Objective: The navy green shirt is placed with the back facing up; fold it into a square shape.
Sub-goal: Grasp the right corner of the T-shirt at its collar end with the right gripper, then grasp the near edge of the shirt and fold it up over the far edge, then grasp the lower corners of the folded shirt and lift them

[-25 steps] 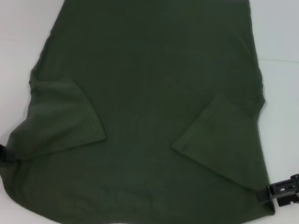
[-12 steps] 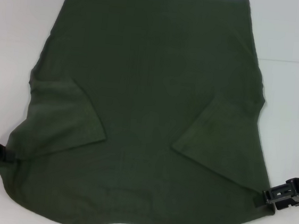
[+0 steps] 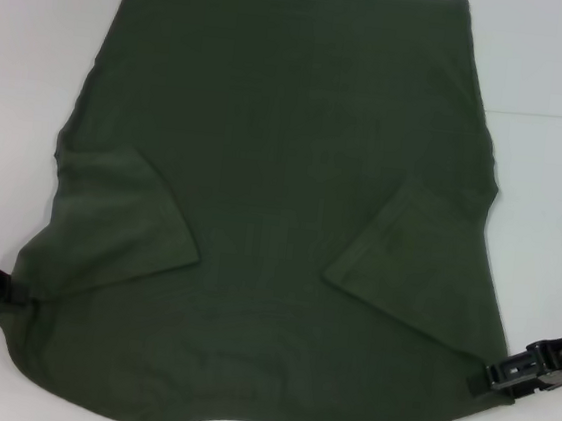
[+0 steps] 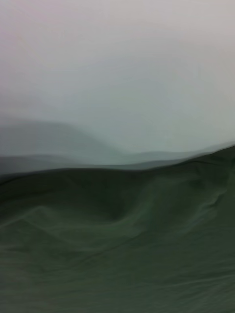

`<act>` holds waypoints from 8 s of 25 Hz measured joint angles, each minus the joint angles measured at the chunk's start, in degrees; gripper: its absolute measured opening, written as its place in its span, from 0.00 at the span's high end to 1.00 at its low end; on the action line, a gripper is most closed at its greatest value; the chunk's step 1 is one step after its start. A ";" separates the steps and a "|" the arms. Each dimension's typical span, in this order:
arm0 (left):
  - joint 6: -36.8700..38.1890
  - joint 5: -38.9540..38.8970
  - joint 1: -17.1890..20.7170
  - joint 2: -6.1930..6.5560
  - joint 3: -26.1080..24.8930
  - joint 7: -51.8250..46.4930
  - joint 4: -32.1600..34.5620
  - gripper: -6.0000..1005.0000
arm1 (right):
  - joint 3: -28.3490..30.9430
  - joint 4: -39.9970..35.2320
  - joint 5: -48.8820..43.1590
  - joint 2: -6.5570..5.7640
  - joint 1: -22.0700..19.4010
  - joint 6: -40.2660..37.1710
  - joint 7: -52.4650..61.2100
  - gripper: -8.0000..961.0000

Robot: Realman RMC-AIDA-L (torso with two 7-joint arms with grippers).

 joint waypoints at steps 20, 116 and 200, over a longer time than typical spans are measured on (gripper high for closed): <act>0.15 -0.05 -0.07 -0.02 -0.09 0.26 0.20 0.99 | 0.76 1.47 0.57 2.57 1.25 1.34 -0.79 0.07; 9.71 -10.61 -5.13 2.06 -22.96 8.90 -2.01 0.99 | 24.85 -10.59 10.17 -1.08 0.84 3.47 -17.88 0.92; -18.63 -18.67 -2.59 -2.44 12.34 14.03 -3.40 0.29 | 16.36 -6.76 16.43 0.53 -2.89 17.36 -20.65 0.01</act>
